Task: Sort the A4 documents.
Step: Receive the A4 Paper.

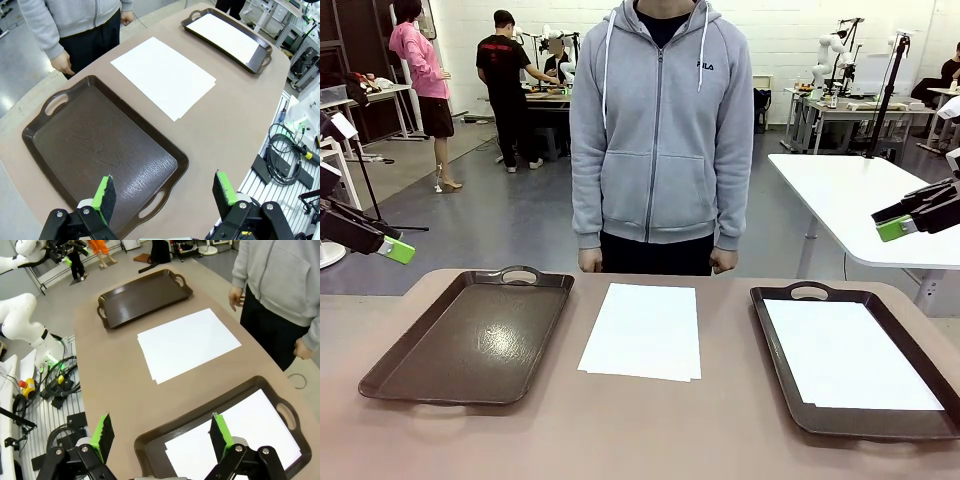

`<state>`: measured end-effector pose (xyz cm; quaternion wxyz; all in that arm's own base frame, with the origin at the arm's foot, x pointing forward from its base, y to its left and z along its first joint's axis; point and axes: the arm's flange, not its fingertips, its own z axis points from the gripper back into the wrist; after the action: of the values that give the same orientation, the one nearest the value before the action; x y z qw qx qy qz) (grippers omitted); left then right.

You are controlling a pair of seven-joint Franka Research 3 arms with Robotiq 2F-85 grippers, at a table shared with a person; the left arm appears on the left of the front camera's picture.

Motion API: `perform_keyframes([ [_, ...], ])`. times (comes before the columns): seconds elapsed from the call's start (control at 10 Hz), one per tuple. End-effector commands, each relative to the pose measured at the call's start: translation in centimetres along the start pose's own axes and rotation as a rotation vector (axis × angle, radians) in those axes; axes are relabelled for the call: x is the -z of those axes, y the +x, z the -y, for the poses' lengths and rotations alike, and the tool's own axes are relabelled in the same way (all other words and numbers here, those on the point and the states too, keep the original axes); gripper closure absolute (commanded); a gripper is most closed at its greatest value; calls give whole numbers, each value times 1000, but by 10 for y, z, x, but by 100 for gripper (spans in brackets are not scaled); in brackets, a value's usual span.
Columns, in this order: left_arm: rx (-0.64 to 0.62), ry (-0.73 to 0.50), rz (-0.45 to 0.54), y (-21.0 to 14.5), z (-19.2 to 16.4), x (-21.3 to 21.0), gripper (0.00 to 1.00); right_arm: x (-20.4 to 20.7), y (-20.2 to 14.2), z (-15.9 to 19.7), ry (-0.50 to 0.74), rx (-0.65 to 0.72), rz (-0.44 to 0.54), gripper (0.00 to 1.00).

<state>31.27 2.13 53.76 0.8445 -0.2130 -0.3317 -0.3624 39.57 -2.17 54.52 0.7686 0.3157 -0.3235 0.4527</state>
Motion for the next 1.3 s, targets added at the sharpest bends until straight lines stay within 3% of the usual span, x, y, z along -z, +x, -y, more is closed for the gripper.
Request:
perform_keyframes([
  [0.0, 19, -16, 15, -1, -2, 1, 0, 2, -1, -2, 4, -3, 3, 0],
  [1.2, 19, -16, 15, -1, -2, 1, 0, 2, -1, -2, 4, -3, 3, 0],
])
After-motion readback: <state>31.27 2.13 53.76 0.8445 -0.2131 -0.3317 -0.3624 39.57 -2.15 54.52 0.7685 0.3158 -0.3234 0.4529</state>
